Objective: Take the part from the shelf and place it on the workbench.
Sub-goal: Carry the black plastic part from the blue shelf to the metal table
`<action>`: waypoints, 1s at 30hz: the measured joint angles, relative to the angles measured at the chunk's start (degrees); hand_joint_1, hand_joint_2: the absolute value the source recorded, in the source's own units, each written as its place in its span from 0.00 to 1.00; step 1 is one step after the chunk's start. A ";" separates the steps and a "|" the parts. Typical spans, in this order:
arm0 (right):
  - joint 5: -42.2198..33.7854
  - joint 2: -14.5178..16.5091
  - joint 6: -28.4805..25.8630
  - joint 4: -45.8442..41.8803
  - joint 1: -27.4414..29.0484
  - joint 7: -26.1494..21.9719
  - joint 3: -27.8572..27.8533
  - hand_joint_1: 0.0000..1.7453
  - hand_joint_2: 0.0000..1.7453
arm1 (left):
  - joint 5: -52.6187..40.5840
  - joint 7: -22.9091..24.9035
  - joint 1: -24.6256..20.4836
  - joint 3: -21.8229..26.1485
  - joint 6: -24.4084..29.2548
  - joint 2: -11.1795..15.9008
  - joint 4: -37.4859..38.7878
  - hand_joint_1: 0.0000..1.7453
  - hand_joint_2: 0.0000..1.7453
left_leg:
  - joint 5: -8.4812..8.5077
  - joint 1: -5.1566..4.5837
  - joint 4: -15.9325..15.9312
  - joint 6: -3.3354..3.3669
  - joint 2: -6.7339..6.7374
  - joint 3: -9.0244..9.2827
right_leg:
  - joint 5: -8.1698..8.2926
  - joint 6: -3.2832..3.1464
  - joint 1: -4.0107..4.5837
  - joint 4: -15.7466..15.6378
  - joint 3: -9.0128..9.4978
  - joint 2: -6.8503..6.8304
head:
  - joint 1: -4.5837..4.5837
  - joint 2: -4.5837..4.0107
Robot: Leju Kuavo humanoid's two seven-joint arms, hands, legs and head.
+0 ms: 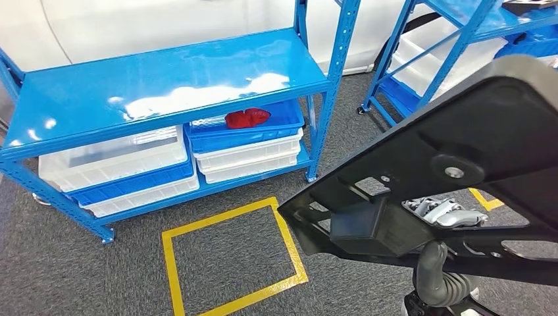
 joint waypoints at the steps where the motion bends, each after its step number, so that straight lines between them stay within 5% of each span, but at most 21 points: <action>1: -0.01 -0.27 -0.43 -0.18 0.16 0.01 -0.02 1.00 1.00 | -0.06 -0.13 0.05 0.01 -0.02 -0.02 0.00 0.00 0.00 | -0.03 -0.08 0.01 0.03 0.82 -0.04 | -1.17 0.21 -0.16 3.35 -1.53 -0.49 | 0.01 0.00; 3: -0.10 -0.84 -0.81 -0.52 0.40 0.01 -0.13 1.00 1.00 | -0.16 -0.47 -0.01 0.01 -0.16 -0.02 0.00 0.00 0.00 | -0.10 -0.15 0.04 -0.03 2.25 -0.02 | -0.02 0.38 -0.39 3.09 -1.11 -0.90 | 0.02 0.00; 5: -0.19 -1.25 -0.84 -1.02 0.46 0.01 -0.32 1.00 1.00 | -0.36 -0.87 -0.15 0.01 -0.48 -0.02 0.00 0.00 0.00 | -0.29 -0.21 0.07 -0.31 3.43 0.21 | 3.46 0.10 -0.34 -5.10 3.45 -2.62 | 0.03 0.00; 7: -0.07 -1.45 -0.72 -1.64 0.38 0.00 -0.43 1.00 1.00 | -0.73 -1.32 -0.23 0.01 -0.69 0.03 -0.01 0.00 0.00 | -0.55 -0.48 0.15 -0.83 4.37 0.45 | 5.29 -0.65 0.07 -11.54 6.87 -4.49 | -0.03 0.00; 10: 0.17 -1.50 -0.52 -2.43 0.16 -0.01 -0.45 1.00 1.00 | -0.93 -2.23 -0.43 0.04 -0.97 0.28 -0.03 0.00 0.00 | -0.75 -0.72 0.03 -1.82 5.68 0.74 | 5.47 -1.79 0.34 -12.64 7.04 -3.60 | -0.07 0.00; 13: -0.11 -1.44 0.79 -2.62 -1.11 0.00 -0.41 1.00 1.00 | -0.85 -3.12 -0.59 0.27 -1.26 0.64 -0.07 0.00 0.00 | -3.41 -0.39 3.43 -2.69 2.42 -0.39 | 6.05 -2.85 -0.18 -13.39 7.24 -1.89 | -0.17 0.00; 15: -0.44 -1.31 2.08 -2.27 -2.89 0.01 -0.33 1.00 1.00 | -0.78 -3.41 -0.51 0.70 -1.39 0.92 -0.07 0.00 0.00 | -7.36 -0.25 11.21 -2.91 -0.22 -3.96 | 6.26 -3.25 -0.19 -13.45 7.05 -0.55 | -0.30 0.00; 17: -0.50 -1.14 2.65 -1.74 -4.13 0.02 -0.24 1.00 1.00 | -0.73 -3.51 -0.43 1.19 -1.54 1.22 -0.07 0.00 0.00 | -8.96 -0.26 17.06 -2.96 -0.76 -6.94 | 6.34 -3.36 -0.09 -13.40 6.97 0.98 | -0.33 0.00; 19: -0.51 -1.00 2.78 -1.28 -4.81 0.03 -0.19 1.00 1.00 | -0.72 -3.56 -0.43 1.45 -1.62 1.40 -0.07 0.00 0.00 | -5.93 -0.23 14.14 -2.80 -1.04 -5.92 | 6.32 -3.30 -0.06 -13.28 7.12 2.43 | -0.33 0.00; 22: -0.53 -0.85 2.86 -0.78 -5.84 0.03 -0.16 1.00 1.00 | -0.72 -3.62 -0.42 1.67 -1.68 1.63 -0.07 0.00 0.00 | -0.54 0.03 2.97 -2.35 -4.48 -1.18 | 6.20 -2.67 0.05 -12.75 6.94 4.45 | -0.30 0.00; 24: -0.49 -0.81 2.84 -0.53 -6.26 0.03 -0.13 1.00 1.00 | -0.72 -3.64 -0.44 1.82 -1.74 1.74 -0.07 0.00 0.00 | -0.36 -0.01 0.77 -1.96 -5.52 -0.35 | 6.37 -1.91 0.00 -12.54 6.37 5.68 | -0.28 0.00; 26: -0.16 -0.81 2.54 -0.38 -6.58 0.03 0.16 1.00 1.00 | -0.76 -3.75 -0.55 1.90 -1.86 1.79 -0.07 0.00 0.00 | -0.13 -0.01 0.45 -1.34 -4.22 -0.28 | 6.52 -1.20 -0.22 -12.42 5.94 6.31 | -0.28 0.00; 28: 0.42 -0.79 1.84 -0.12 -7.61 0.03 1.00 1.00 1.00 | -0.89 -3.90 -0.62 1.96 -1.95 1.80 -0.07 0.00 0.00 | 0.20 0.12 0.00 -0.59 -2.66 -0.15 | 4.88 -0.77 -0.09 -9.82 4.55 3.78 | 0.01 0.00; 30: 0.83 -0.71 0.88 0.68 -9.29 0.04 2.49 1.00 1.00 | -0.98 -3.87 -0.58 2.12 -1.76 1.84 -0.07 0.00 0.00 | 0.24 -0.04 -0.14 -0.19 -1.01 -0.16 | 1.24 -0.51 -0.08 -2.78 1.11 0.31 | 0.35 0.00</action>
